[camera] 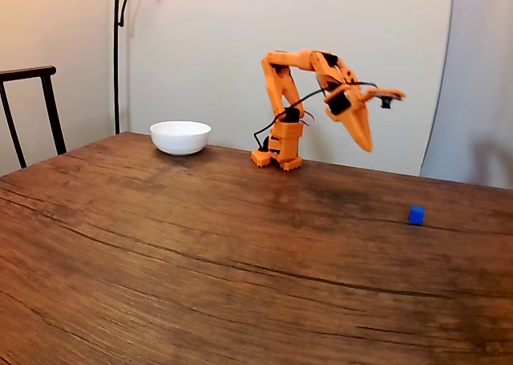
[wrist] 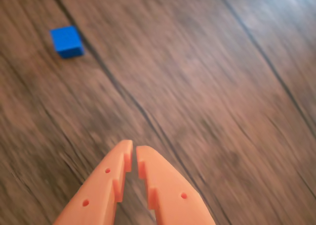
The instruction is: Grasp the cube and drop it in the bowl
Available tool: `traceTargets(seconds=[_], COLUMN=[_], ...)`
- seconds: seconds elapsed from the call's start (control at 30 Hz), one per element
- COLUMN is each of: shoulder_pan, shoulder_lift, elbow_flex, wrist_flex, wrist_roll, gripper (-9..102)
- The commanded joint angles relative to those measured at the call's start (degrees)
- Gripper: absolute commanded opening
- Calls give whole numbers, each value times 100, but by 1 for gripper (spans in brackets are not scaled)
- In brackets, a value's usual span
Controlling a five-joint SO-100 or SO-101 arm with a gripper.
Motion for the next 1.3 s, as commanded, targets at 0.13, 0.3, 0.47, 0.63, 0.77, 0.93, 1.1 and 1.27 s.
traceTargets(seconds=[0.13, 0.3, 0.47, 0.63, 0.77, 0.93, 1.1, 1.27], shoulder_pan=[-272, -404, -483, -659, -817, -1028, -1160, -1266], shoulder_lift=[-879, -1521, -2136, -2707, -3138, -3524, -3885, -4377], elbow_flex=[-281, -290, -281, -281, -255, -202, -193, -202], wrist_flex=[-1116, -2013, -2795, -3542, -4034, -4658, -5159, -5651], wrist_roll=[-272, -281, -281, -299, -615, -659, -738, -949], gripper=[0, 0, 0, 6, 17, 28, 36, 38])
